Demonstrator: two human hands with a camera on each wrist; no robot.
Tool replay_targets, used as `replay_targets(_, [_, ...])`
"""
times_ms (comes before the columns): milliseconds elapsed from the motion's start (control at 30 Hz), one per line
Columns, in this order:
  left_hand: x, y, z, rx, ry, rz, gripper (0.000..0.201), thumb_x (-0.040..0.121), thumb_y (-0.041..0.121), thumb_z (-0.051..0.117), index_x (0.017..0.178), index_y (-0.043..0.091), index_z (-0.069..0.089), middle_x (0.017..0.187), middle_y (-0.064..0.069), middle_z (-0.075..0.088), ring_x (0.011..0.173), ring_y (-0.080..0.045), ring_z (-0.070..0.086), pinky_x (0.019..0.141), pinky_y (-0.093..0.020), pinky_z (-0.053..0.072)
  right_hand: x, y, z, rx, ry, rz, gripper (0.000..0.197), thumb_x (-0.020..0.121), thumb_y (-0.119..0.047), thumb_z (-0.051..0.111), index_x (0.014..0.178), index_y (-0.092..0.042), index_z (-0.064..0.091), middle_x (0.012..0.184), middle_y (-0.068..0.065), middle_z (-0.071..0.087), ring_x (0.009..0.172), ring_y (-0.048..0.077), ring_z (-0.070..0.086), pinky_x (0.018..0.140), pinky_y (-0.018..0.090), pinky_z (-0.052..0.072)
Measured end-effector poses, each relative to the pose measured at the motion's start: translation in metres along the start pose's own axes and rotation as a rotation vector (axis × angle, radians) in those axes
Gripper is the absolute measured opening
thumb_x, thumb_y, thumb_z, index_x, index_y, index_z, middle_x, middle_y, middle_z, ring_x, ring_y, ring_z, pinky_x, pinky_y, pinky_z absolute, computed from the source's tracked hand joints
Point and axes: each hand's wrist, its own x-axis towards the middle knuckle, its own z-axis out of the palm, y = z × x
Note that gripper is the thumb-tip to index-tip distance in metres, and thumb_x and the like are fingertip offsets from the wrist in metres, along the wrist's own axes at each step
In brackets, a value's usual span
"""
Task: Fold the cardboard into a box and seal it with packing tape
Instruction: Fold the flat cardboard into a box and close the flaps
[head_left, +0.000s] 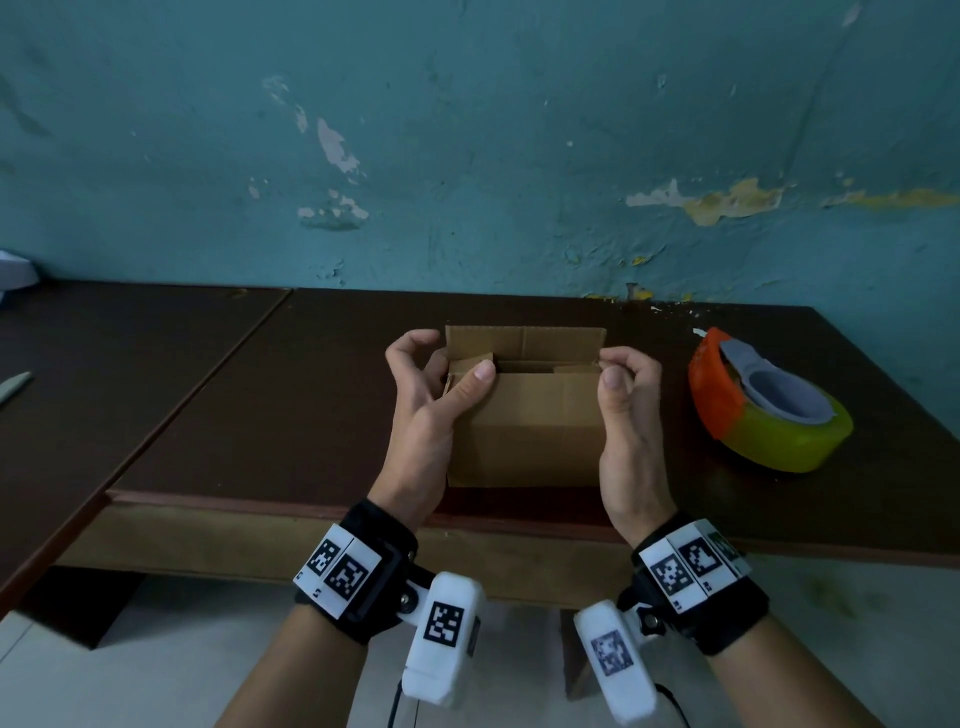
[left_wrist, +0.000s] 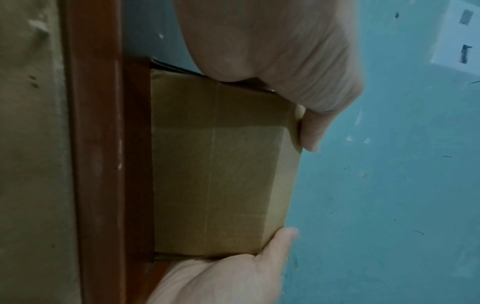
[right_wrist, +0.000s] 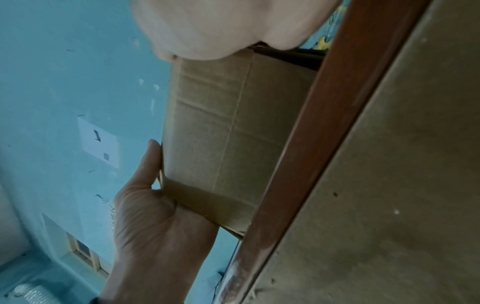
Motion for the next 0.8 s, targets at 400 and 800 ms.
replay_targets(400, [0.0051,-0.0008,-0.0012,0.092,0.032,-0.057,0.049,0.1,0.01,0.065,0.14,0.031,0.043,0.13,-0.004,0.068,0.106,-0.021,0.07,0.082,-0.042,0.062,0.0038,0.0056,0.004,0.059,0.007,0.014,0.045,0.103,-0.03,0.045,0.145,-0.014,0.04,0.124,-0.007,0.067,0.114,-0.001,0.065,0.093,0.015,0.049])
replay_targets(800, [0.0081,0.0046,-0.0007,0.121,0.026,-0.06,0.043,0.098,-0.002,0.059,0.133,0.023,0.056,0.132,-0.014,0.065,0.103,-0.027,0.066,0.08,-0.047,0.06,0.0064,0.0068,0.0043,0.085,0.003,-0.004,0.064,0.101,-0.016,0.044,0.161,-0.03,0.028,0.119,0.005,0.065,0.116,0.023,0.061,0.11,0.037,0.045])
